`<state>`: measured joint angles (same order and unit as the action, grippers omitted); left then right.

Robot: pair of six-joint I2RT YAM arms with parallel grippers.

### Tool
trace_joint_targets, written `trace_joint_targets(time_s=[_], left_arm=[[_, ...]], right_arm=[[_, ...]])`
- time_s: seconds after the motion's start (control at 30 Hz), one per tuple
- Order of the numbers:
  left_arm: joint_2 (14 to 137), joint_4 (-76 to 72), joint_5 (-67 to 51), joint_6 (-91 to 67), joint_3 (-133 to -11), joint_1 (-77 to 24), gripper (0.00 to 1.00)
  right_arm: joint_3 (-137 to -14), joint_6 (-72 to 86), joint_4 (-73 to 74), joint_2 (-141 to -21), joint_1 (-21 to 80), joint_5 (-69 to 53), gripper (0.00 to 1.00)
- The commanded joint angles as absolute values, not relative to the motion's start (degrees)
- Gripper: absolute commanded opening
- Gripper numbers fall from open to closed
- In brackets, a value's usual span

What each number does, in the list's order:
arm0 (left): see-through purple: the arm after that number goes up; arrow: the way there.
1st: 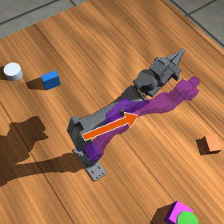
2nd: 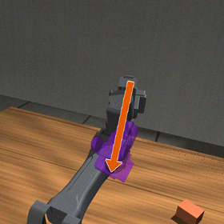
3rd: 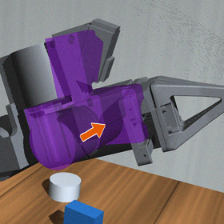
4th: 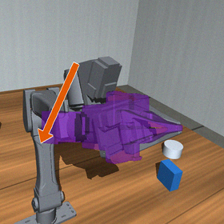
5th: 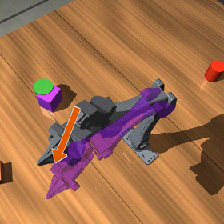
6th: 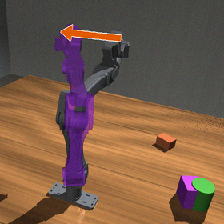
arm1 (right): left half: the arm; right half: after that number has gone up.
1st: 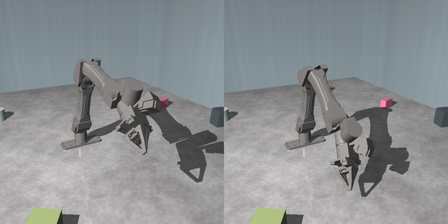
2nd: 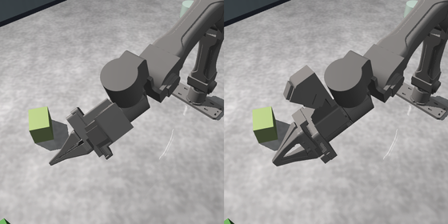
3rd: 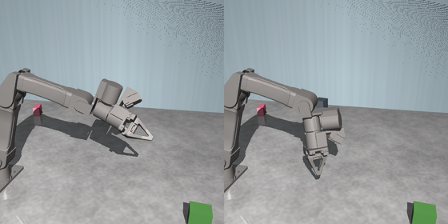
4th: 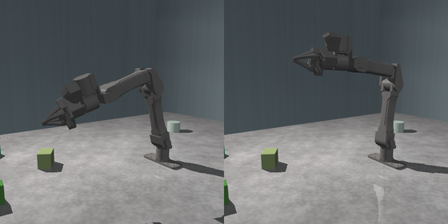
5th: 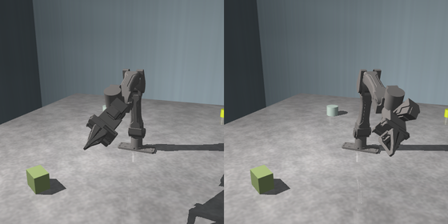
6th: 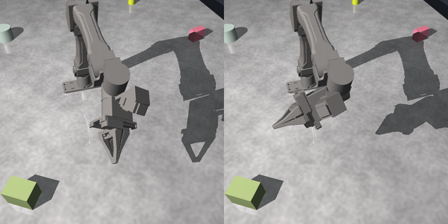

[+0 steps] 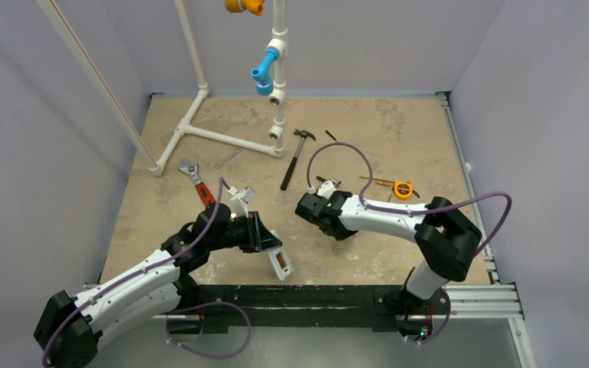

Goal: Load the batteries into the remote control
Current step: Place the battery cover at the center of the board.

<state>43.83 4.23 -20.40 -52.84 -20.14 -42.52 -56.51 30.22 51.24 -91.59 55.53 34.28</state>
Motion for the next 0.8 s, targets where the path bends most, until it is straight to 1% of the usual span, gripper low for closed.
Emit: trace_joint_targets(time_s=[0.0,0.37,0.6,0.77], left_arm=[[42.1,5.3,-18.7,-51.4,-22.8,-42.7,0.0],[41.2,6.1,-18.1,-51.4,-22.0,-42.8,0.0],[40.5,6.2,-18.0,-51.6,-21.4,-42.8,0.0],[40.4,6.2,-17.8,-51.9,-21.2,-42.7,0.0]], right_arm=[[-60.8,36.3,57.8,-94.9,58.4,42.1,0.0],[-64.3,39.3,61.2,-103.6,62.9,43.9,0.0],[-65.4,39.6,60.7,-105.4,65.3,43.0,0.0],[-65.6,39.0,58.7,-105.4,66.3,40.5,0.05]])
